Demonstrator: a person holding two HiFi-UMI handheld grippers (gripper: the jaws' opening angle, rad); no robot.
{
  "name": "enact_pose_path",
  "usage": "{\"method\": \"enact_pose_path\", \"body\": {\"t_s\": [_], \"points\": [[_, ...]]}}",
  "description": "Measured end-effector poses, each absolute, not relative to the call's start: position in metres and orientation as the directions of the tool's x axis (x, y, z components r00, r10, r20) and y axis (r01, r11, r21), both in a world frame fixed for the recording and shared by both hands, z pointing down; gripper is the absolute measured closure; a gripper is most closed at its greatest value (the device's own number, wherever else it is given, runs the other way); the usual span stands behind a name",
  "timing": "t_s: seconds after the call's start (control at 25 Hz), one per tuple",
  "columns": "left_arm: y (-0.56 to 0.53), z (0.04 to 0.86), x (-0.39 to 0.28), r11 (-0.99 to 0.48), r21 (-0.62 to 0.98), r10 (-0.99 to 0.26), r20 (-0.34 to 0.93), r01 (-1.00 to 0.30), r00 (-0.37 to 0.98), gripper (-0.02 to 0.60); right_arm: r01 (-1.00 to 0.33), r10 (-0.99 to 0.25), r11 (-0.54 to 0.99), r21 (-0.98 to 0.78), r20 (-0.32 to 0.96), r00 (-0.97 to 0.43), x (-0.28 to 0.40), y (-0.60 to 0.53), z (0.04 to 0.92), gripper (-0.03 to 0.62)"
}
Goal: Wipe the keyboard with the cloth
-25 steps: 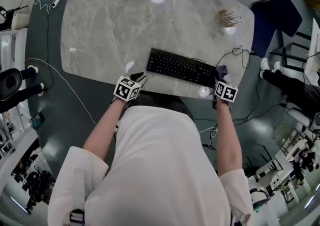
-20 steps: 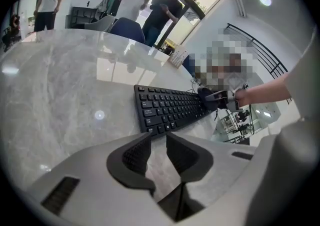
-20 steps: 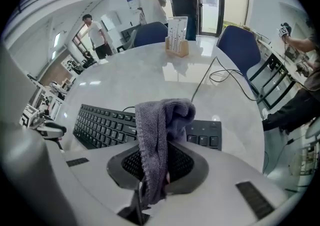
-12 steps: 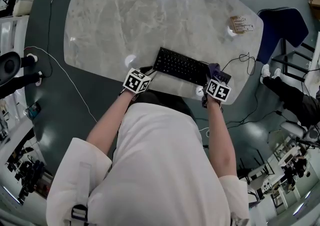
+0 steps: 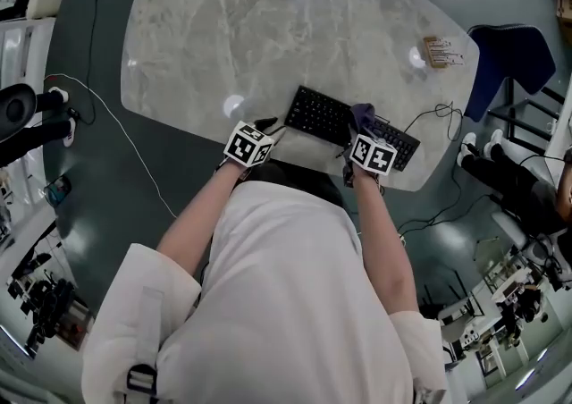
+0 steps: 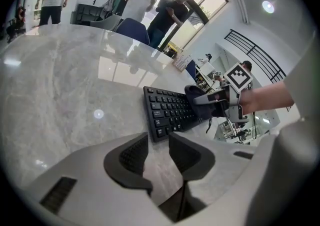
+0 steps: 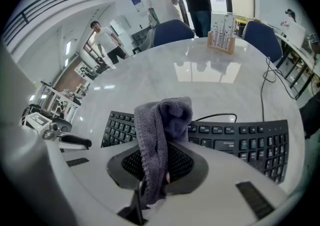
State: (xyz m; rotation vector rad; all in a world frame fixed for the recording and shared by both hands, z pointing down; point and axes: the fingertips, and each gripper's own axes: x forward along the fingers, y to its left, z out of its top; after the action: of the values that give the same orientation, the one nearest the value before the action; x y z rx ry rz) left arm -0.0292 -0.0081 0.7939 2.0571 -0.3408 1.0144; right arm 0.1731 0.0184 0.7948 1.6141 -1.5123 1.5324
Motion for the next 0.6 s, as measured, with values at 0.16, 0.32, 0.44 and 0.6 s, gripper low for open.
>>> {"method": "enact_pose_path", "body": {"t_s": [0.16,0.32,0.44,0.6], "points": [[-0.014,0.790,-0.038,-0.637,0.547,0.090,0.752,-0.543,0.653,0.460,-0.882,-0.397,-0.288,-0.374,0.885,-0.246,0.153,0.006,0.794,0.514],[-0.018,0.789,-0.051,-0.633,0.548,0.083,0.750,-0.547,0.656,0.460,-0.883,-0.400,-0.253,-0.396,0.873,-0.278,0.125,-0.009,0.792,0.514],[-0.024,0.790,-0.063,-0.628,0.546,0.075,0.752,-0.554,0.655,0.460,-0.881,-0.404,-0.233,-0.412,0.865,-0.298,0.105,-0.022,0.792,0.514],[-0.030,0.787,-0.079,-0.626,0.540,0.065,0.755,-0.562,0.653,0.460,-0.878,-0.405,-0.196,-0.437,0.851,-0.334,0.077,-0.035,0.794,0.514]]}}
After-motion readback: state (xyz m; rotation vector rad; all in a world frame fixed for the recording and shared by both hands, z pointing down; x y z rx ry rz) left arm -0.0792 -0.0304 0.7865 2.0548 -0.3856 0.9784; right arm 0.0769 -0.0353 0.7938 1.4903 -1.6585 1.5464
